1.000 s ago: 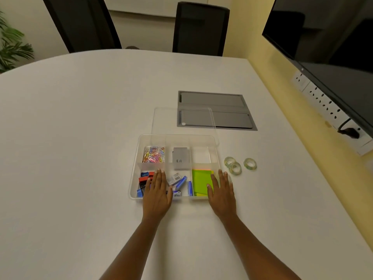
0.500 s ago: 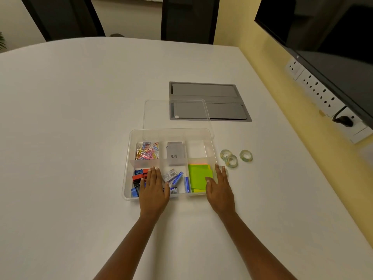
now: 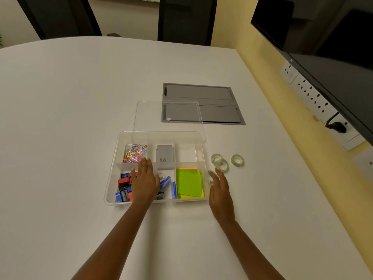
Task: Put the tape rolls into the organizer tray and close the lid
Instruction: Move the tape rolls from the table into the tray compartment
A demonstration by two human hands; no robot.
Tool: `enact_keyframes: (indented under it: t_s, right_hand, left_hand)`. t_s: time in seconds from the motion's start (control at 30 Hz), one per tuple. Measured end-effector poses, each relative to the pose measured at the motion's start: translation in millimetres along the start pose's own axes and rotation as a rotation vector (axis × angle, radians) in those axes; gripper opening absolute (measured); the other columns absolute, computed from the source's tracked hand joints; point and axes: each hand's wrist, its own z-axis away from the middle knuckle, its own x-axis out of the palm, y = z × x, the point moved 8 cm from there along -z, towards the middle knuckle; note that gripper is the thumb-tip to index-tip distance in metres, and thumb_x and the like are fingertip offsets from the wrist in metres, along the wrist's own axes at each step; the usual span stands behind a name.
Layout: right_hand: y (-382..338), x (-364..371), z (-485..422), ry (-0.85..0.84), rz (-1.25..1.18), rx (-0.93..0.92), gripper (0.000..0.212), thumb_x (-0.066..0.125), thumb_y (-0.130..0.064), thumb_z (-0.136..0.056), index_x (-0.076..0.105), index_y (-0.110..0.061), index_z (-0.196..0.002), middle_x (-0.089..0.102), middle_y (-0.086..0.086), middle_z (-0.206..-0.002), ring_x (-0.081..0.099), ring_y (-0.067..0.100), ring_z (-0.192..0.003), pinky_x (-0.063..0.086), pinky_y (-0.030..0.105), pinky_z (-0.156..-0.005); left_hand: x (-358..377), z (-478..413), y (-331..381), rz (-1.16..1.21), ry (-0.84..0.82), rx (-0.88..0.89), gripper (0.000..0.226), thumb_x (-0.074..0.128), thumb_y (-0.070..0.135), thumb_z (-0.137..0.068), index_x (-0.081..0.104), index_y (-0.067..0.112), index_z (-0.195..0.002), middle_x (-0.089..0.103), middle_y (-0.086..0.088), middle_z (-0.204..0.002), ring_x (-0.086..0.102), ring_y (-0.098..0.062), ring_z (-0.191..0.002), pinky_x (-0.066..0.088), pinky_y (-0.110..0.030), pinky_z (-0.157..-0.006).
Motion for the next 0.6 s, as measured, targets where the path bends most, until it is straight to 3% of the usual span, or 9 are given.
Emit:
enact_keyframes:
  t_s: [0.07, 0.17, 0.23, 0.33, 0.43, 0.53, 0.6]
  right_hand:
    - [21, 8, -5, -0.091, 0.036, 0.104, 0.039, 0.034, -0.004, -0.090, 0.055, -0.008, -0.123, 0.045, 0.018, -0.139, 0.045, 0.032, -0.129, 0.050, 0.042, -0.097]
    - [40, 24, -8, -0.287, 0.128, 0.116, 0.037, 0.051, -0.002, -0.089, 0.051, -0.006, -0.126, 0.040, 0.021, -0.141, 0.041, 0.036, -0.130, 0.045, 0.043, -0.100]
    - [45, 29, -11, -0.343, 0.181, 0.078, 0.040, 0.065, -0.002, -0.080, 0.057, -0.004, -0.119, 0.051, 0.027, -0.130, 0.051, 0.043, -0.117, 0.051, 0.048, -0.091]
    - [51, 31, -18, -0.321, 0.196, 0.081, 0.027, 0.073, 0.000, -0.070, 0.067, -0.001, -0.097, 0.064, 0.023, -0.107, 0.062, 0.042, -0.095, 0.056, 0.045, -0.074]
    - [54, 23, -31, -0.253, 0.079, 0.150, 0.017, 0.063, -0.002, -0.081, 0.064, 0.001, -0.098, 0.060, 0.021, -0.111, 0.056, 0.038, -0.101, 0.051, 0.043, -0.082]
    - [53, 2, -40, -0.072, -0.117, 0.309, 0.017, 0.057, -0.006, -0.087, 0.061, 0.000, -0.103, 0.053, 0.021, -0.118, 0.053, 0.037, -0.107, 0.048, 0.041, -0.085]
    - [39, -8, -51, -0.005, -0.139, 0.261, 0.020, 0.057, -0.008, -0.088, 0.059, 0.000, -0.106, 0.053, 0.020, -0.120, 0.051, 0.035, -0.112, 0.047, 0.040, -0.089]
  left_hand:
    - [1, -4, 2, 0.002, -0.009, -0.020, 0.055, 0.030, 0.026, -0.097, 0.009, 0.004, -0.142, 0.011, -0.016, -0.155, 0.009, -0.029, -0.143, 0.012, -0.046, -0.116]
    - [2, -6, 5, 0.027, -0.022, -0.025, 0.058, 0.046, 0.018, -0.092, 0.016, 0.008, -0.141, 0.014, -0.016, -0.154, 0.010, -0.031, -0.143, 0.013, -0.047, -0.116]
    - [3, -5, 3, 0.012, -0.035, -0.014, 0.063, 0.055, 0.016, -0.088, 0.021, 0.009, -0.140, 0.016, -0.016, -0.154, 0.011, -0.031, -0.142, 0.013, -0.047, -0.116]
    - [2, 0, 0, 0.022, -0.017, 0.005, 0.061, 0.065, 0.008, -0.080, 0.035, 0.007, -0.134, 0.030, -0.019, -0.148, 0.023, -0.036, -0.139, 0.021, -0.053, -0.112]
    - [5, 6, 0, 0.035, 0.008, 0.002, 0.060, 0.071, 0.004, -0.073, 0.044, 0.003, -0.127, 0.040, -0.023, -0.142, 0.033, -0.041, -0.133, 0.028, -0.057, -0.107]
    - [10, 18, 2, 0.035, 0.016, 0.012, 0.062, 0.077, 0.004, -0.066, 0.049, 0.001, -0.122, 0.048, -0.027, -0.134, 0.042, -0.045, -0.126, 0.036, -0.059, -0.100]
    - [10, 25, 5, 0.021, 0.024, 0.015, 0.058, 0.076, 0.003, -0.066, 0.052, 0.000, -0.118, 0.054, -0.029, -0.127, 0.049, -0.047, -0.119, 0.041, -0.060, -0.094]
